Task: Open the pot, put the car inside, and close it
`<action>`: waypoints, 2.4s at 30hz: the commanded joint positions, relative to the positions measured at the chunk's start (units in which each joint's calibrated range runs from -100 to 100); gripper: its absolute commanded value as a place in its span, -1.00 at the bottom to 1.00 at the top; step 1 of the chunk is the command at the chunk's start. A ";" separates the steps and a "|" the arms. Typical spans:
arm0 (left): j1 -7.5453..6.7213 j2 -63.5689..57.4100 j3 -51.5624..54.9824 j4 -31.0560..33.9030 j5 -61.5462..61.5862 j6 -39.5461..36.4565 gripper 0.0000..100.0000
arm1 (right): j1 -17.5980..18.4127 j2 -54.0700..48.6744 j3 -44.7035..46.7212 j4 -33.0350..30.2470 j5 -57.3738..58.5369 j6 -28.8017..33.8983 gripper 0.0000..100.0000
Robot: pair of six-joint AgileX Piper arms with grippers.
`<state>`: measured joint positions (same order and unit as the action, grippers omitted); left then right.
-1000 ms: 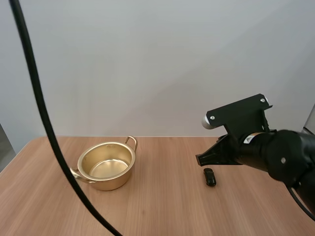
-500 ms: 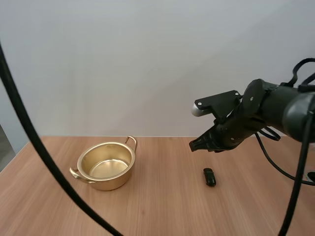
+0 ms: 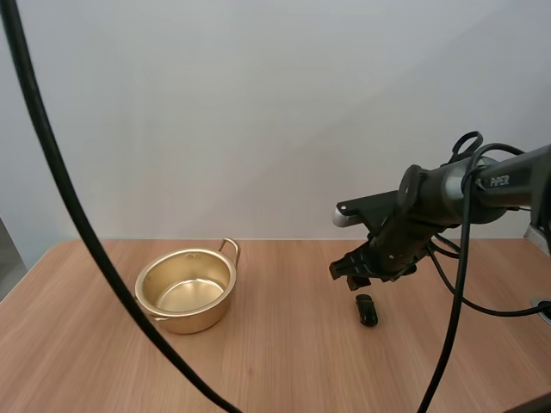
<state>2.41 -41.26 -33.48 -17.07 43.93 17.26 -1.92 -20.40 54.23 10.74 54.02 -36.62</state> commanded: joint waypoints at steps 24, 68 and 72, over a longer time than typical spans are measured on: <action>0.06 0.64 0.00 0.18 -0.74 -0.05 -1.00 | 0.00 9.01 -0.05 -3.81 -4.14 2.74 0.58; 0.06 0.50 0.00 -0.06 8.83 0.38 -1.00 | 20.48 -0.79 -22.43 25.58 -1.68 -24.82 -1.00; 0.06 0.50 0.00 1.04 10.87 0.38 -1.00 | 23.50 6.48 -24.83 25.46 -5.57 -24.82 -1.00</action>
<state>2.41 -40.70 -33.48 -16.93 55.01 17.57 16.41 -17.79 30.18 36.18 49.03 -61.43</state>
